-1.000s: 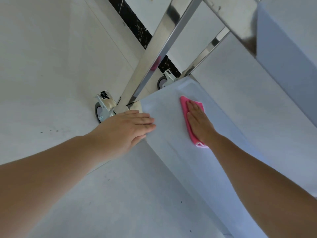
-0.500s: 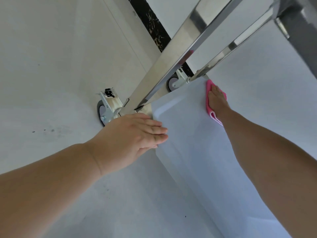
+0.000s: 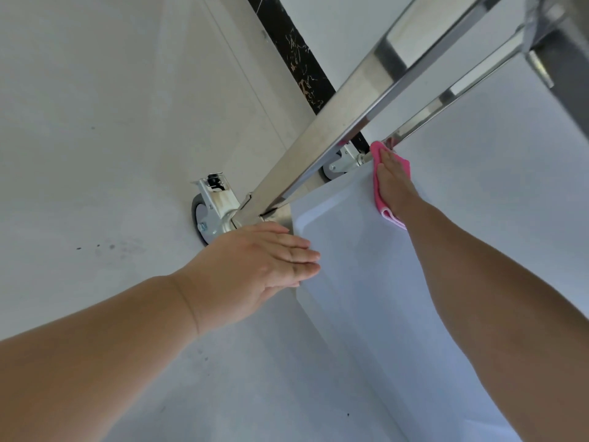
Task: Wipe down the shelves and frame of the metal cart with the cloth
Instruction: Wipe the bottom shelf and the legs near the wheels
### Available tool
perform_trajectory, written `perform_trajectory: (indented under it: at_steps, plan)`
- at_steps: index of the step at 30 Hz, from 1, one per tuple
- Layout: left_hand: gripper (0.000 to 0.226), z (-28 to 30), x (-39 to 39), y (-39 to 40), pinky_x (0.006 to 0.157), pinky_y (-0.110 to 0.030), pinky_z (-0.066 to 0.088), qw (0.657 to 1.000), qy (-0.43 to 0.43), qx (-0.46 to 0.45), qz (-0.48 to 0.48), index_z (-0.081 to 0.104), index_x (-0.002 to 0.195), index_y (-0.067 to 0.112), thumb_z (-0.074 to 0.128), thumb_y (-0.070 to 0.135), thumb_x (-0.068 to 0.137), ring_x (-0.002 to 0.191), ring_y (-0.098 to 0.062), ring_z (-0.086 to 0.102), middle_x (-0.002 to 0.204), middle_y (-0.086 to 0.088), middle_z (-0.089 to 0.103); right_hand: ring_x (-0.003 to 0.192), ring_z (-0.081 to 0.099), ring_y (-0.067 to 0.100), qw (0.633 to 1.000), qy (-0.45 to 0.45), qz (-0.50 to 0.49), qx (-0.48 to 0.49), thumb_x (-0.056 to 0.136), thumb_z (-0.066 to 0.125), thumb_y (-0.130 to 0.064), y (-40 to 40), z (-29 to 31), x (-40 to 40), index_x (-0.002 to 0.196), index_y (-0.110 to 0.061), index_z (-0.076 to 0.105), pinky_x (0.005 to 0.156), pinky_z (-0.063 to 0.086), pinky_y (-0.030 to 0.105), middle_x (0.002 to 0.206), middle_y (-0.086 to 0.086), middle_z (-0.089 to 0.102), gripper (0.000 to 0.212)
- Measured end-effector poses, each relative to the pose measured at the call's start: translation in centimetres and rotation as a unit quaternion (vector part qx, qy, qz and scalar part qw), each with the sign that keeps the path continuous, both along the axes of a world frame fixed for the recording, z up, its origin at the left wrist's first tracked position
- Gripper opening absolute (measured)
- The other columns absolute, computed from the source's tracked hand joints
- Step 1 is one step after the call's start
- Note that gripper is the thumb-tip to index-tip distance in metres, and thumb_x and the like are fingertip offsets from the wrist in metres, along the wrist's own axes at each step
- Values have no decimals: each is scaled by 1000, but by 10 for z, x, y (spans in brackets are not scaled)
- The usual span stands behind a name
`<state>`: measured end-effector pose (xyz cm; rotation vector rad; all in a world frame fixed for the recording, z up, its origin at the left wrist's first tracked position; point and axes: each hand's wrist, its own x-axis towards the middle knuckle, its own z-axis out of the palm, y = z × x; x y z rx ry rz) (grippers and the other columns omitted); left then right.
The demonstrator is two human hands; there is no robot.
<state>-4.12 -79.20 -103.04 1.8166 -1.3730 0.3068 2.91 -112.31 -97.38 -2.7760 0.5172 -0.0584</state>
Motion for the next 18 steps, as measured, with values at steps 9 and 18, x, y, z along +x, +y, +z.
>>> perform_trajectory:
  at_steps: [9,18]
  plan:
    - [28,12,-7,6,102,-39,39,999,-9,42,11,69,110,13,64,7,82,111,-23,61,115,-2,67,143,-6,12,973,61,158,-158,101,14,-31,77,-3,-53,149,-20,1,114,-7,29,158,0,0,50]
    - [32,21,-39,51,93,-51,48,994,-81,75,8,71,103,9,72,-2,73,110,-25,61,115,-5,68,143,-11,13,957,106,193,-187,100,11,-37,112,2,-91,146,-19,-12,112,-11,27,158,1,-9,54]
